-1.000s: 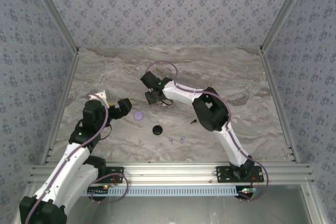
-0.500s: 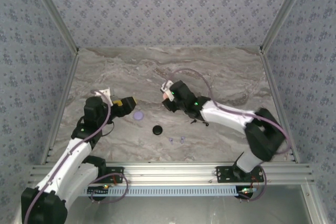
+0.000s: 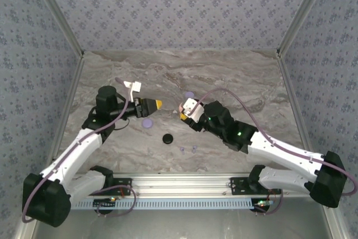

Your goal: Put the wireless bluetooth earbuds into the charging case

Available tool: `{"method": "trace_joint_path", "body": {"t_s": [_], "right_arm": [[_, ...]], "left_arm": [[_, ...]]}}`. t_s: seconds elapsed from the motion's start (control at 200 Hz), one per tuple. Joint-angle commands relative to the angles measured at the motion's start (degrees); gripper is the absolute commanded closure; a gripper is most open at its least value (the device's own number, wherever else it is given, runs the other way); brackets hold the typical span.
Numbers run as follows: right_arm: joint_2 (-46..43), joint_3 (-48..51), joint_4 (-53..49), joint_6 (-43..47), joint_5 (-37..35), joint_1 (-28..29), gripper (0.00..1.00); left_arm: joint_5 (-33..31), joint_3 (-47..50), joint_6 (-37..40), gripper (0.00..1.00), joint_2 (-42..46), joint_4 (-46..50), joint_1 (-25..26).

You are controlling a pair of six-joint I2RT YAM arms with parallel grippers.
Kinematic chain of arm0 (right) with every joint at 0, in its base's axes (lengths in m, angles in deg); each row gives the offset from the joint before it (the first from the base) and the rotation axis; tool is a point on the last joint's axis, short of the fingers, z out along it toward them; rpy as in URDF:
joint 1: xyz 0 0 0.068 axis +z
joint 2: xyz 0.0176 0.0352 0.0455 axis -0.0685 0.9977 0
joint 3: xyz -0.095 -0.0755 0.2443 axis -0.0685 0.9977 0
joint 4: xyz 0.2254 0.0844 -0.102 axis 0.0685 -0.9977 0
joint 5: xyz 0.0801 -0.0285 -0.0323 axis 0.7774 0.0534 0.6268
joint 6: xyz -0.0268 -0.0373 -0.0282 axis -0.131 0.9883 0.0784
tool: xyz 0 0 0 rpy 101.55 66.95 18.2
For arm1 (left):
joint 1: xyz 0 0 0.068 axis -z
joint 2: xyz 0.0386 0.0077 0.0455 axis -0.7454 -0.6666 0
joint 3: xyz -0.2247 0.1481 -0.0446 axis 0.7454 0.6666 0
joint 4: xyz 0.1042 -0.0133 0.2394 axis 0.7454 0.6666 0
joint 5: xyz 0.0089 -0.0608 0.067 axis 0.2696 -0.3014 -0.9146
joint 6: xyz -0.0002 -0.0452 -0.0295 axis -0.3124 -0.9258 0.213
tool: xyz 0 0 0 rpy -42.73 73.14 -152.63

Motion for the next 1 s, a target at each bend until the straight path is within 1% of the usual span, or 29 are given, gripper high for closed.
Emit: {"method": "trace_joint_path", "body": {"t_s": [0.0, 0.16, 0.405, 0.49, 0.63, 0.994], "right_arm": [[-0.41, -0.78, -2.09, 2.83, -1.76, 0.82, 0.52], [-0.37, -2.08, -2.50, 3.81, -2.62, 1.82, 0.52], [-0.55, -2.39, -2.36, 3.52, -2.55, 2.27, 0.52], [-0.63, -2.28, -1.97, 3.39, -2.61, 2.24, 0.52], [-0.82, -2.08, -1.16, 2.85, -2.42, 1.97, 0.52], [-0.71, -2.09, 0.03, 2.23, -1.33, 1.31, 0.52]], "left_arm": [[4.37, -3.28, 1.38, 0.29, -1.90, -3.14, 3.27], [4.50, -6.07, 1.77, 0.30, -6.29, -4.04, 6.88], [6.17, -8.96, 2.21, 0.41, -12.16, -4.91, 10.50], [6.84, -9.81, 2.84, 0.44, -13.33, -4.63, 11.24], [7.48, -10.59, 3.68, 0.46, -14.25, -4.28, 12.06], [8.83, -11.58, 5.28, 0.57, -15.85, -3.03, 13.33]]}}
